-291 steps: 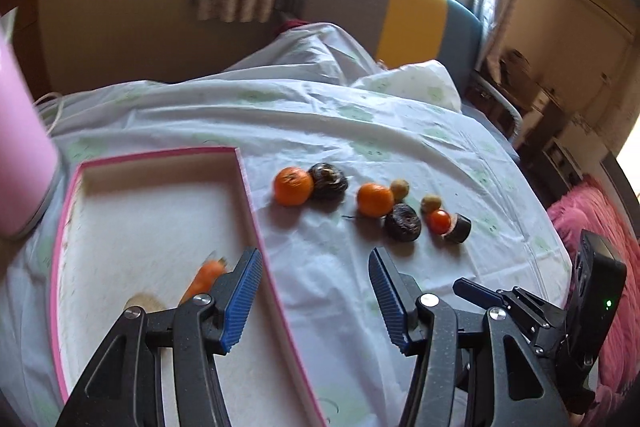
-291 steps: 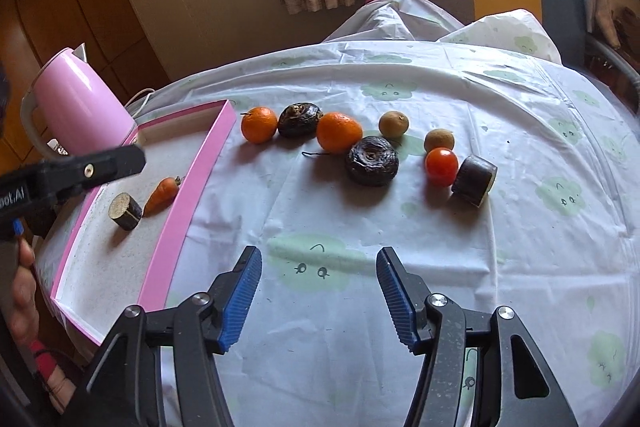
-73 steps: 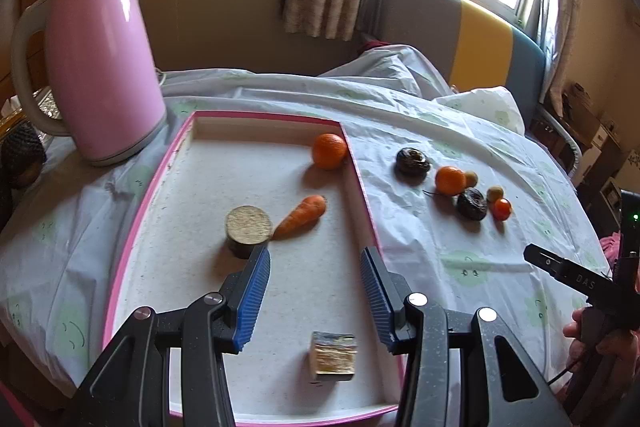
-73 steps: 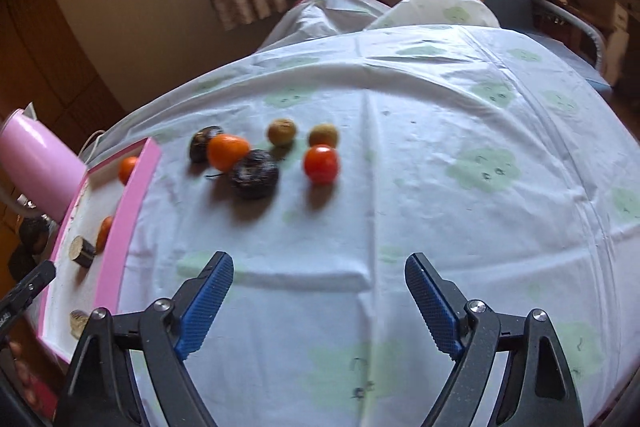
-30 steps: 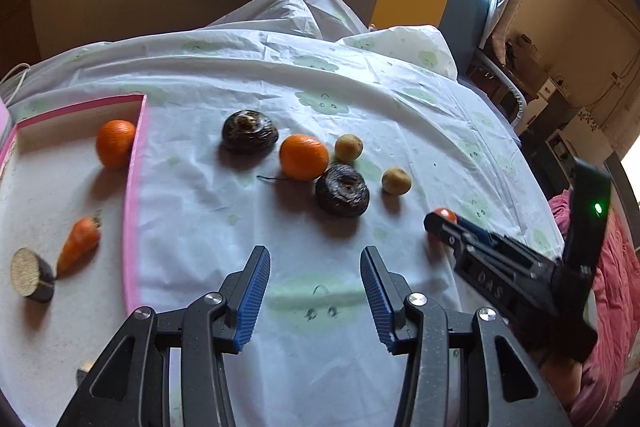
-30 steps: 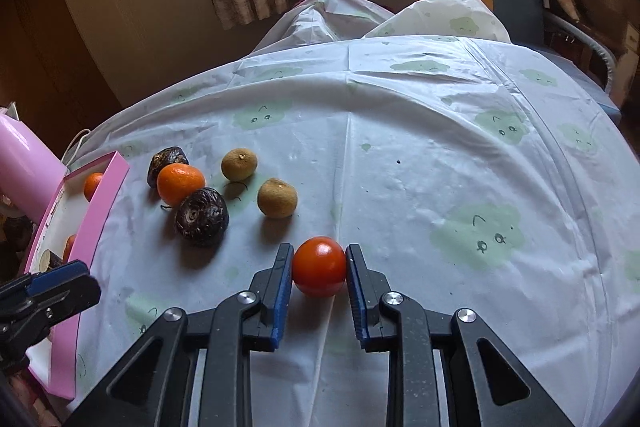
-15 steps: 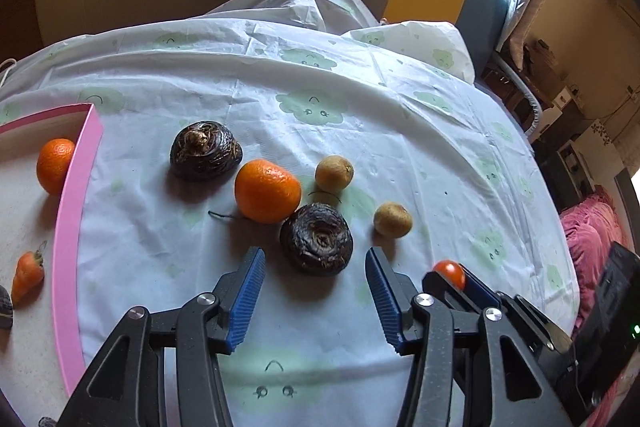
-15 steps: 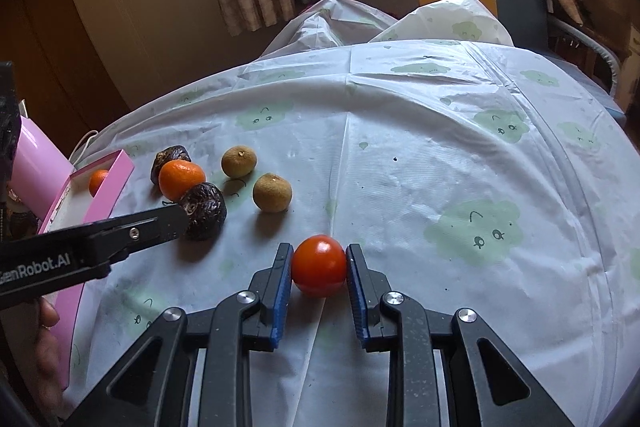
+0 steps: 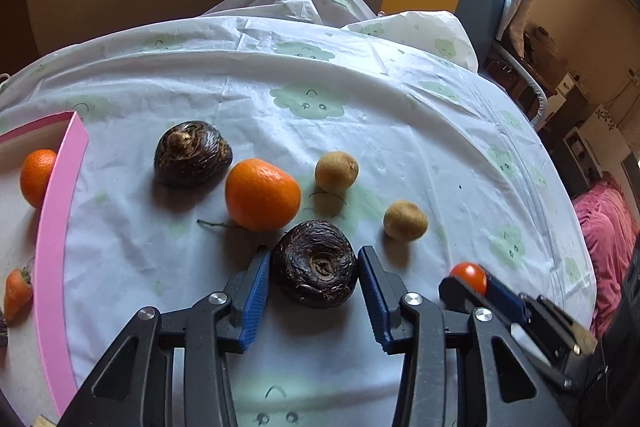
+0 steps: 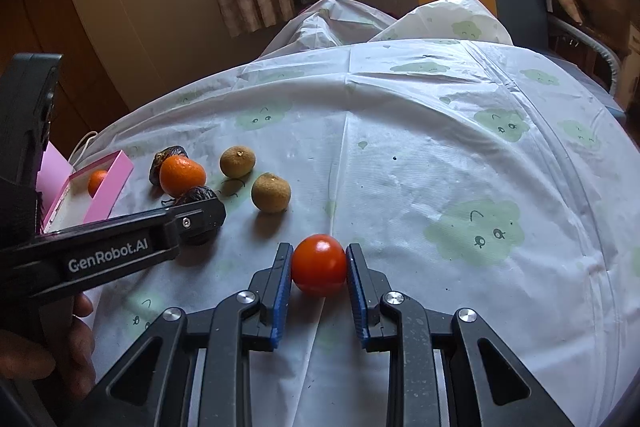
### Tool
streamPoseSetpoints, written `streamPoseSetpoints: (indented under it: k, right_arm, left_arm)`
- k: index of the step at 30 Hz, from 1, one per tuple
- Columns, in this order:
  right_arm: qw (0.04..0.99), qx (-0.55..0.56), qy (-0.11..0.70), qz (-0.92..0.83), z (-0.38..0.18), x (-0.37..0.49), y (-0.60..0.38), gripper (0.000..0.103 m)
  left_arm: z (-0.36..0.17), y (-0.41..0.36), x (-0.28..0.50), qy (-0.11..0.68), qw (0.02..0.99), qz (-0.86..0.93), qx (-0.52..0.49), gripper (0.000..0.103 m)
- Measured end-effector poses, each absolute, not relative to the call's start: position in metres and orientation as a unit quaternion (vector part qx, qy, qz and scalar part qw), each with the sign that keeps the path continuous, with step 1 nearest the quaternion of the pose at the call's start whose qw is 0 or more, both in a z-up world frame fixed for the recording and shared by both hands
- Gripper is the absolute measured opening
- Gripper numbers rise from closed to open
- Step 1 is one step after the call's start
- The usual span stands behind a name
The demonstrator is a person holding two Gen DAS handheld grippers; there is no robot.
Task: Organize fruits
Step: 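Carry the dark round fruit into the tray and open the left gripper while the right holds the tomato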
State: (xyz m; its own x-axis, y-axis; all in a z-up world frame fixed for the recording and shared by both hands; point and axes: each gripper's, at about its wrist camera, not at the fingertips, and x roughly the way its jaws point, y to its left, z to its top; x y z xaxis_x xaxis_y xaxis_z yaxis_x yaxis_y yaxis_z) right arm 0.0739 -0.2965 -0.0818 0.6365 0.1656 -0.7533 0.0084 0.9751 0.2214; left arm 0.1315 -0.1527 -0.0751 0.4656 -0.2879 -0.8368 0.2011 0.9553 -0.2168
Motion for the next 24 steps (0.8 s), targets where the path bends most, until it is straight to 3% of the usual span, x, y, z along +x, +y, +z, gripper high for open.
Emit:
streamPoseSetpoints:
  k: [14, 24]
  right_arm:
    - [0.896, 0.088, 0.433, 0.039, -0.077, 0.065, -0.284, 0.027]
    - [0.895, 0.054, 0.439, 0.061, -0.072, 0.054, -0.251, 0.027]
  left_arm:
    - [-0.034, -0.105, 0.076, 0.457, 0.877, -0.145, -0.033, 0.044]
    - [-0.011, 0.003, 0.086, 0.427, 0.899, -0.045, -0.083, 0.044]
